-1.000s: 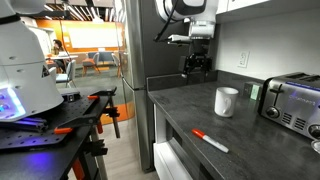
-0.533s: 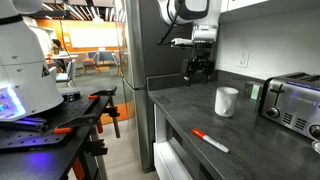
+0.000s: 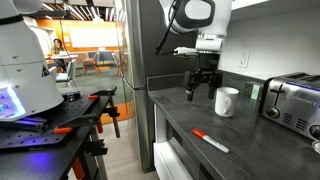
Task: Put the marker in the mug
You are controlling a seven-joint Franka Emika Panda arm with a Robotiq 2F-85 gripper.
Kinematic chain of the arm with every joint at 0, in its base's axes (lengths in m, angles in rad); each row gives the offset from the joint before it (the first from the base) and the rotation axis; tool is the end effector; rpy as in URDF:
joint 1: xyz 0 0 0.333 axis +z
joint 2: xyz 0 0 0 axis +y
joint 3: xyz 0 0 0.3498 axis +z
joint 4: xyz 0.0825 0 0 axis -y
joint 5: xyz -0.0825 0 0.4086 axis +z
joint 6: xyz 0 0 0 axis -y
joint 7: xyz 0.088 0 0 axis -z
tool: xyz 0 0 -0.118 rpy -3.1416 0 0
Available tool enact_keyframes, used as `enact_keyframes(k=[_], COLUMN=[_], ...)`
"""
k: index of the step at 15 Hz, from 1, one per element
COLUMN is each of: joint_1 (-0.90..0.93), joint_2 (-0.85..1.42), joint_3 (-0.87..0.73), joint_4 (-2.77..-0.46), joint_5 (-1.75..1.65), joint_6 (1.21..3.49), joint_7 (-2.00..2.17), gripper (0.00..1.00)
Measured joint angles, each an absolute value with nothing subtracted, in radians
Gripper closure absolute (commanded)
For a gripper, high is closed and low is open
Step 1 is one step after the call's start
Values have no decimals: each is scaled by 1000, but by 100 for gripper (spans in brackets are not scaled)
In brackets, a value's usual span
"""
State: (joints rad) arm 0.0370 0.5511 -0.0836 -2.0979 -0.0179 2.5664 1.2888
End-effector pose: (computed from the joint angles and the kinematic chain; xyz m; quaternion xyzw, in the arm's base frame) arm 0.5970 -0.0286 0.1431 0.7923 -0.6082 -0.0174 0.0453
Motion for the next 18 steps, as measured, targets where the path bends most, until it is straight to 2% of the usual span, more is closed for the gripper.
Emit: enact_keyframes(k=[6, 12, 18], joint_1=[-105, -105, -61], joint_2=[690, 785, 858], joint_3=[-28, -50, -138], joint_4=[-2091, -2027, -1965], joint_5=[225, 327, 335], joint_6=[2801, 2817, 2806], joint_7=[888, 768, 768], gripper=[0, 0, 0])
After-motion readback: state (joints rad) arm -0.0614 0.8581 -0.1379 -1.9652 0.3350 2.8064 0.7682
